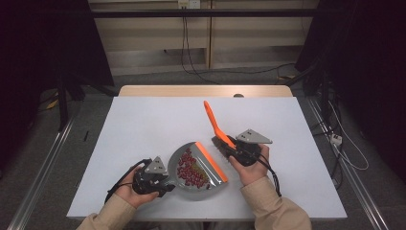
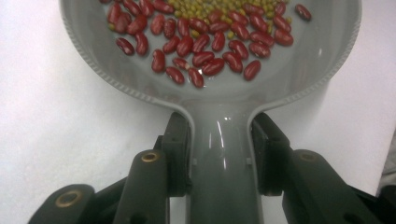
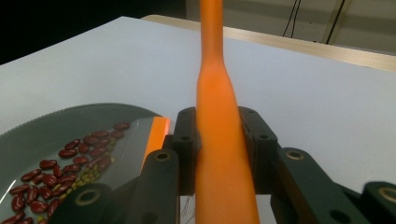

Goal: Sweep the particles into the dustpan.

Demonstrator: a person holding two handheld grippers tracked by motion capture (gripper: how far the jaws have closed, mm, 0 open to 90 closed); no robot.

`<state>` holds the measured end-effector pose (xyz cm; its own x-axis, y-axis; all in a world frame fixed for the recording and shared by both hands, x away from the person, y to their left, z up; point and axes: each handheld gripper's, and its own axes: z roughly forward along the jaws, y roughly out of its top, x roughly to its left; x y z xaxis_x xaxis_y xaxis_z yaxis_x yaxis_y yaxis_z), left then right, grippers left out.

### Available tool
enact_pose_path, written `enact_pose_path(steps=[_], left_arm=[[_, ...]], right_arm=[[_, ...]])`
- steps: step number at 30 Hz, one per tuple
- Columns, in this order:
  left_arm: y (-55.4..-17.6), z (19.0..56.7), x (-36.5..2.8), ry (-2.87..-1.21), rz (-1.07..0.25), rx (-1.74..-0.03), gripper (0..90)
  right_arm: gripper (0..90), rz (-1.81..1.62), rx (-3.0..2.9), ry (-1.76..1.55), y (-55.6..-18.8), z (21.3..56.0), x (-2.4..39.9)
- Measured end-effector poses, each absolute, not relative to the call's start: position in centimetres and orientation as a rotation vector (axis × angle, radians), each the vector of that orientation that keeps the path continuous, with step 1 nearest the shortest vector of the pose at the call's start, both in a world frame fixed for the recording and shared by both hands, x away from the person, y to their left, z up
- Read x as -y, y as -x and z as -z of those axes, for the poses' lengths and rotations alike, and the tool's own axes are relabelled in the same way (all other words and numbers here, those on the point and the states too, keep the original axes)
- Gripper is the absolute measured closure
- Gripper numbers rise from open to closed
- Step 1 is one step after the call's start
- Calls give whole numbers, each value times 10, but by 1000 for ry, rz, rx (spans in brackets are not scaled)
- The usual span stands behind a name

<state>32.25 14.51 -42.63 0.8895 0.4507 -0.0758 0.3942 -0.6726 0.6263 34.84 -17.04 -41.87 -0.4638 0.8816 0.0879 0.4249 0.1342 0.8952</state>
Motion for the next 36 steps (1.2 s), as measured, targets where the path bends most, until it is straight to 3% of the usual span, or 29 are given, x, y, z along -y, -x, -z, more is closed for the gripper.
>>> enact_pose_path(steps=[36], left_arm=[[-360, 416, -174, -2207, -272, -915, 634]], right_arm=[[710, -1237, -1893, -1291, -348, 413, 216]])
